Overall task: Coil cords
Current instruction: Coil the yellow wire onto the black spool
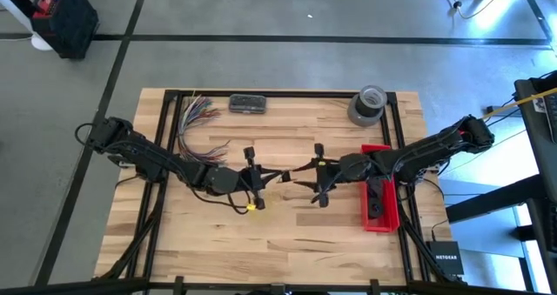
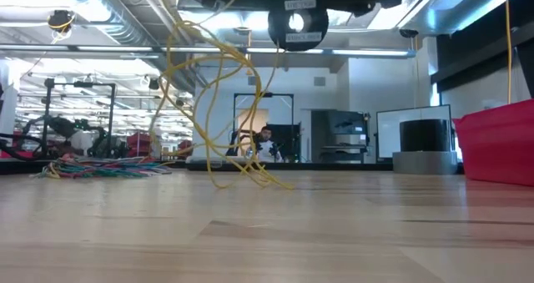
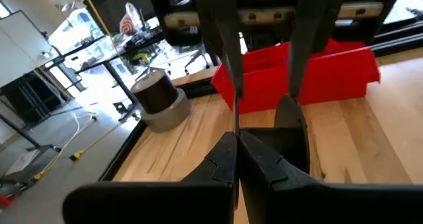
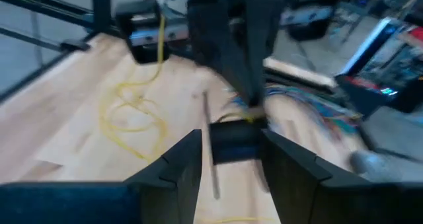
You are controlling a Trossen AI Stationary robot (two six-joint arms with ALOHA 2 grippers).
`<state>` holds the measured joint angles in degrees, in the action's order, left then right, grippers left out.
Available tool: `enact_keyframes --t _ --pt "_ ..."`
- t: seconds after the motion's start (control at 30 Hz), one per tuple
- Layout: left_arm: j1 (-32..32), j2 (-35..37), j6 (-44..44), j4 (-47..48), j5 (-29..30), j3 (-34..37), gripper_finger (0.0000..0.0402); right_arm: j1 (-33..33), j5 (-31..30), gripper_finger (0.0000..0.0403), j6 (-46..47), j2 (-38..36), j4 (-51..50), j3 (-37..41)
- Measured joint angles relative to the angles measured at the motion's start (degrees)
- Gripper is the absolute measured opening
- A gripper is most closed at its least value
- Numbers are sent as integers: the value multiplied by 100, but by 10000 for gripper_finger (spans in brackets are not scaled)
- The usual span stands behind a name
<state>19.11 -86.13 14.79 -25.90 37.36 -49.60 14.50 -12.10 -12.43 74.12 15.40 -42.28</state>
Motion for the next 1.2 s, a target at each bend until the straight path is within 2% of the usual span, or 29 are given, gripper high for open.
enact_keyframes --t 0.33,0.5,0.63,0.73,0.87,1.1,1.2 --pt "34 0 173 158 -6 0 0 9 115 154 -4 390 117 4" --pt "36 9 76 399 26 0 0 106 68 154 -9 141 -127 1" --pt "92 20 76 399 37 0 0 326 -516 154 -4 -299 -551 -4" --pt "117 20 156 364 -32 0 0 331 -965 154 -31 -399 -455 -15" --pt "88 20 170 335 -79 0 0 133 -421 154 -94 -172 -225 -13" --pt "93 20 170 333 -105 -2 0 -159 75 154 -112 253 167 -9" --pt "88 20 209 326 -105 -2 0 -209 113 141 -217 355 320 -9"
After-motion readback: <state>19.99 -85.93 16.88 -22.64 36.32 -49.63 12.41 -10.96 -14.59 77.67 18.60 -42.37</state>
